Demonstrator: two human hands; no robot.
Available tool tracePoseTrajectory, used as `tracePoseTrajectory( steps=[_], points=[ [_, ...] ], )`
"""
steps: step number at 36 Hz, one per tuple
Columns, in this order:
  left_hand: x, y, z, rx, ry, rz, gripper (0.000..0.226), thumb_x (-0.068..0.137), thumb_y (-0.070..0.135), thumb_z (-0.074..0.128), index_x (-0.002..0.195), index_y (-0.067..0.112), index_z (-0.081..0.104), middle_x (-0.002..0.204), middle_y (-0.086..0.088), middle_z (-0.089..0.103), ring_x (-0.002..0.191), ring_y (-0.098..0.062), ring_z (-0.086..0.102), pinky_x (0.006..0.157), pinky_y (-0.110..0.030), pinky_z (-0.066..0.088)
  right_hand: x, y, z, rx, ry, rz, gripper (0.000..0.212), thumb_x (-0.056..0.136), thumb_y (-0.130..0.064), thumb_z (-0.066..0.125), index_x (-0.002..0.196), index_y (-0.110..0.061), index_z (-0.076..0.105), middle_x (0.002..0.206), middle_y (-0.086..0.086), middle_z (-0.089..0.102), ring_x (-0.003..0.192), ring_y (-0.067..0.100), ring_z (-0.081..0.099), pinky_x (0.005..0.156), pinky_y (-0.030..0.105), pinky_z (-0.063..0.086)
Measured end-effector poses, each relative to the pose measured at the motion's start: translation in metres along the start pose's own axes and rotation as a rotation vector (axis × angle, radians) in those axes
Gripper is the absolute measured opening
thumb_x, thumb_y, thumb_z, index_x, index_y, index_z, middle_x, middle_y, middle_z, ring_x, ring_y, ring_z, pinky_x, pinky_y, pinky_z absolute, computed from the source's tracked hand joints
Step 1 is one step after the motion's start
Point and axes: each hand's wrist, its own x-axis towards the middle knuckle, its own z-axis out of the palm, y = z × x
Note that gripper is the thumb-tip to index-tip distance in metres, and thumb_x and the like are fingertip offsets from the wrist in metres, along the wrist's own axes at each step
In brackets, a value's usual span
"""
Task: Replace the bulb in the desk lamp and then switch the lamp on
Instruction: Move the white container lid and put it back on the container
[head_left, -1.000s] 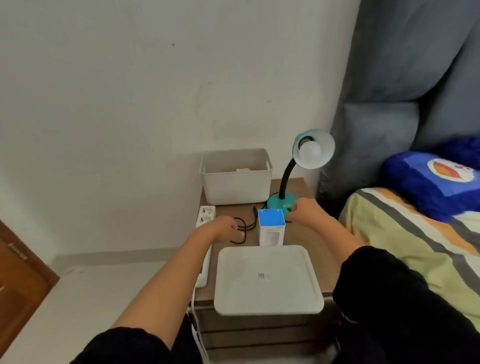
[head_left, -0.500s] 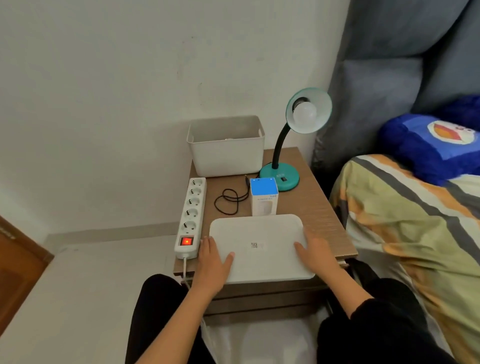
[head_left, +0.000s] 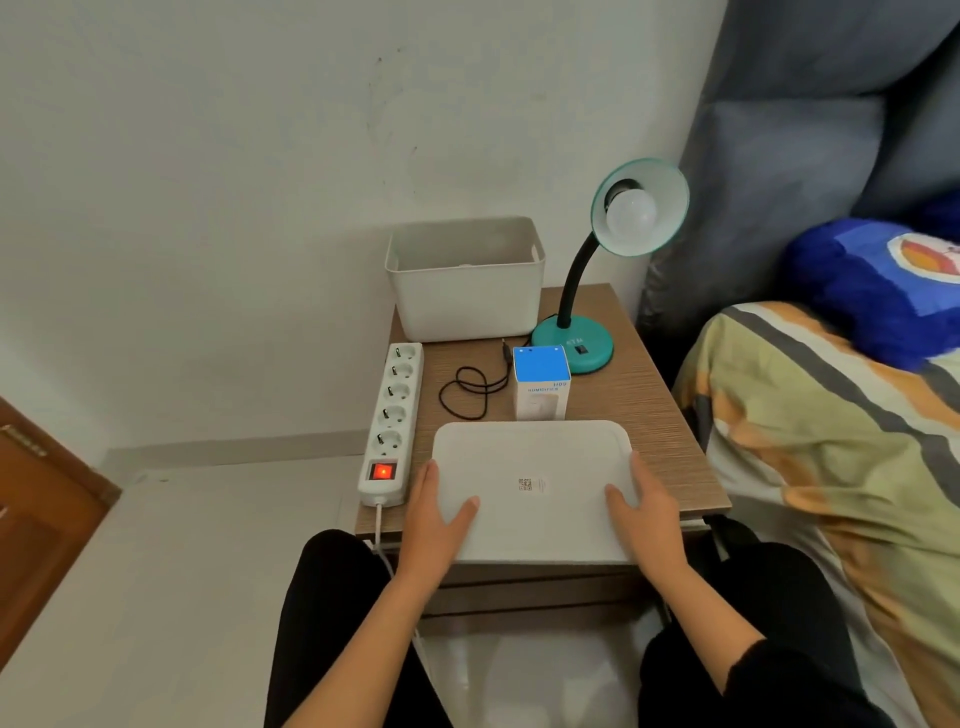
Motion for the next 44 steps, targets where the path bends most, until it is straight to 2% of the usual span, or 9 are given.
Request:
tracePoseTrajectory(
  steps=[11, 16, 22, 26, 30, 33, 36, 38, 44],
  points=[
    [-0.003, 0.06, -0.034, -0.024, 0.018, 0.108, 0.074, 0.091, 0.026, 0.057, 0.149, 0.013, 0.013, 0.156, -0.003, 0.019, 0.143, -0.019, 0.02, 0.114, -0.03, 0.02, -0.006, -0.041, -0.034, 0.034, 0.095, -0.076, 0.059, 0.092, -0.019, 0.053, 0.145, -0.01, 0.027, 0.149, 0.012, 0.037, 0.134, 0.029, 0.038, 0.112, 0.04, 0.029],
    [0.018, 0.088, -0.066, -0.031, 0.081, 0.137, 0.072, 0.09, 0.022, 0.06, 0.148, 0.01, 0.019, 0.156, -0.004, 0.022, 0.143, -0.019, 0.021, 0.115, -0.031, 0.018, 0.01, -0.089, -0.037, 0.033, 0.095, -0.159, 0.058, 0.094, -0.02, 0.05, 0.146, -0.011, 0.025, 0.146, 0.01, 0.04, 0.13, 0.028, 0.042, 0.108, 0.041, 0.036],
    [0.057, 0.112, -0.099, -0.061, 0.143, 0.151, 0.068, 0.089, 0.019, 0.061, 0.146, 0.01, 0.025, 0.153, -0.006, 0.029, 0.139, -0.021, 0.03, 0.113, -0.03, 0.024, 0.051, -0.143, -0.033, 0.064, 0.046, -0.212, 0.057, 0.092, -0.015, 0.052, 0.144, -0.007, 0.03, 0.149, 0.012, 0.037, 0.136, 0.029, 0.035, 0.112, 0.036, 0.028],
    [0.092, 0.123, -0.113, -0.079, 0.163, 0.155, 0.065, 0.09, 0.017, 0.059, 0.145, 0.008, 0.026, 0.15, -0.005, 0.032, 0.136, -0.021, 0.033, 0.104, -0.022, 0.025, 0.084, -0.172, -0.021, 0.079, -0.01, -0.22, 0.06, 0.092, -0.015, 0.052, 0.145, -0.009, 0.026, 0.151, 0.012, 0.033, 0.138, 0.028, 0.032, 0.115, 0.039, 0.027],
    [0.133, 0.129, -0.122, -0.098, 0.17, 0.137, 0.067, 0.091, 0.017, 0.058, 0.147, 0.008, 0.022, 0.154, -0.006, 0.025, 0.141, -0.021, 0.026, 0.114, -0.03, 0.02, 0.12, -0.193, -0.008, 0.058, -0.049, -0.227, 0.06, 0.093, -0.016, 0.051, 0.146, -0.009, 0.023, 0.151, 0.012, 0.032, 0.137, 0.029, 0.033, 0.115, 0.039, 0.027],
    [0.166, 0.135, -0.124, -0.088, 0.181, 0.138, 0.063, 0.092, 0.014, 0.056, 0.146, 0.006, 0.024, 0.153, -0.008, 0.027, 0.141, -0.022, 0.028, 0.114, -0.03, 0.021, 0.15, -0.204, 0.002, 0.056, -0.075, -0.233, 0.058, 0.093, -0.014, 0.05, 0.145, -0.007, 0.025, 0.148, 0.013, 0.037, 0.135, 0.029, 0.036, 0.111, 0.035, 0.028],
    [0.199, 0.14, -0.124, -0.069, 0.184, 0.134, 0.062, 0.093, 0.014, 0.054, 0.146, 0.006, 0.024, 0.154, -0.009, 0.026, 0.141, -0.022, 0.027, 0.116, -0.031, 0.02, 0.182, -0.212, 0.012, 0.025, -0.089, -0.237, 0.06, 0.093, -0.014, 0.051, 0.145, -0.005, 0.024, 0.152, 0.013, 0.031, 0.14, 0.027, 0.03, 0.115, 0.033, 0.021],
    [0.221, 0.144, -0.122, -0.066, 0.187, 0.134, 0.056, 0.094, 0.011, 0.05, 0.145, 0.005, 0.026, 0.152, -0.009, 0.03, 0.139, -0.023, 0.03, 0.111, -0.026, 0.022, 0.205, -0.218, 0.018, 0.001, -0.096, -0.24, 0.061, 0.093, -0.015, 0.051, 0.146, -0.004, 0.023, 0.154, 0.013, 0.027, 0.142, 0.026, 0.027, 0.117, 0.032, 0.018],
    [0.274, 0.148, -0.108, -0.046, 0.182, 0.092, 0.052, 0.096, 0.007, 0.042, 0.145, 0.005, 0.026, 0.152, -0.009, 0.03, 0.139, -0.022, 0.029, 0.111, -0.026, 0.021, 0.261, -0.226, 0.035, -0.058, -0.125, -0.21, 0.061, 0.094, -0.02, 0.047, 0.147, -0.006, 0.019, 0.156, 0.01, 0.021, 0.143, 0.024, 0.022, 0.118, 0.032, 0.017]
  ],
)
